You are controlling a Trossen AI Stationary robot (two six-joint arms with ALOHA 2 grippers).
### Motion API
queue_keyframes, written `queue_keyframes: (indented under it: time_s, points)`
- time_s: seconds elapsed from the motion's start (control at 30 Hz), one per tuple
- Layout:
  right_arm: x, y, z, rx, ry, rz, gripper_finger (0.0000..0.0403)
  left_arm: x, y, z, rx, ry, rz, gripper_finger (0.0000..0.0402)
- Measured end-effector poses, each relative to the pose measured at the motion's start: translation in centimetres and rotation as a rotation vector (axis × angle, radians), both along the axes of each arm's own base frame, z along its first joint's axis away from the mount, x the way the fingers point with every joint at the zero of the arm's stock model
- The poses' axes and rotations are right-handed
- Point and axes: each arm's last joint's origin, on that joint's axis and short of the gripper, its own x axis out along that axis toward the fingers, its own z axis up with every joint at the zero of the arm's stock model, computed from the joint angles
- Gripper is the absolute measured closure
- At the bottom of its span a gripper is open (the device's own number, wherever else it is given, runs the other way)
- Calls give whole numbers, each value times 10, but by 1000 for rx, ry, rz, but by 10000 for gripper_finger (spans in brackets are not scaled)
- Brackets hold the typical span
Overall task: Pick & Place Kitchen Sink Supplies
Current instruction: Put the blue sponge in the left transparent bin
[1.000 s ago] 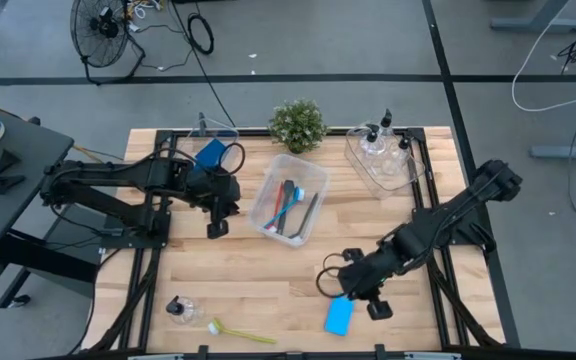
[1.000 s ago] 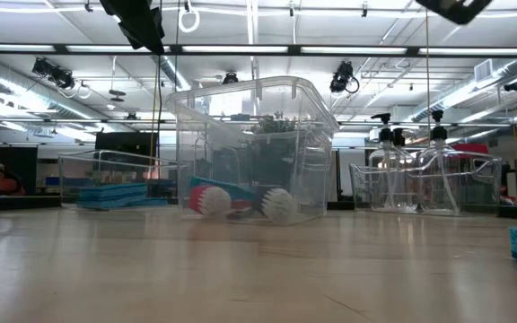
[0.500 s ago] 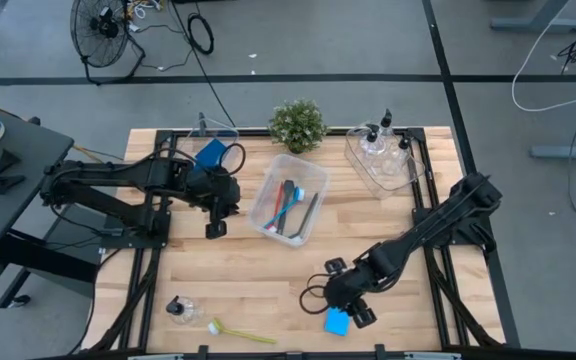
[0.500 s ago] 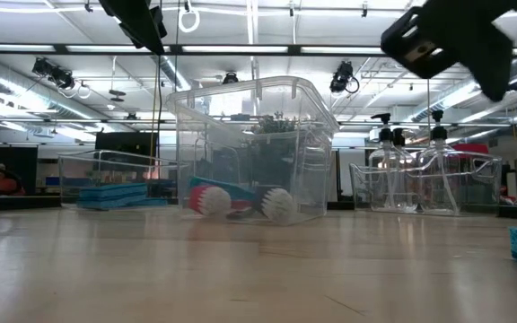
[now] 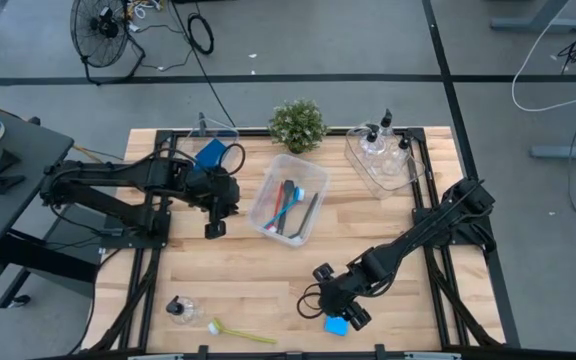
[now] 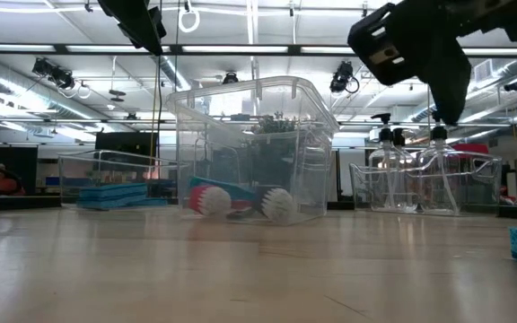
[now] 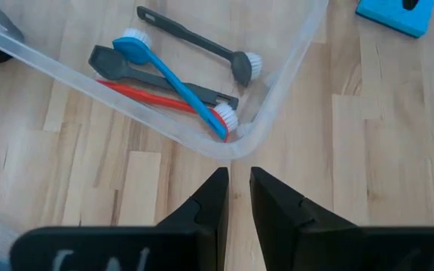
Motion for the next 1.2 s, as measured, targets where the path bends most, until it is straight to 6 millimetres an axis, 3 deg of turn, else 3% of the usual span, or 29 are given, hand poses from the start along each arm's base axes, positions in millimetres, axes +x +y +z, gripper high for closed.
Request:
queue_keyframes:
  time_s: [0.4, 1.2]
  points:
    - [-17, -7, -33, 18, 69, 149, 172, 0, 0, 0, 9, 0, -13, 340]
    - [-13, -15, -34, -15, -1, 280, 172, 0, 0, 0, 8, -1, -11, 340]
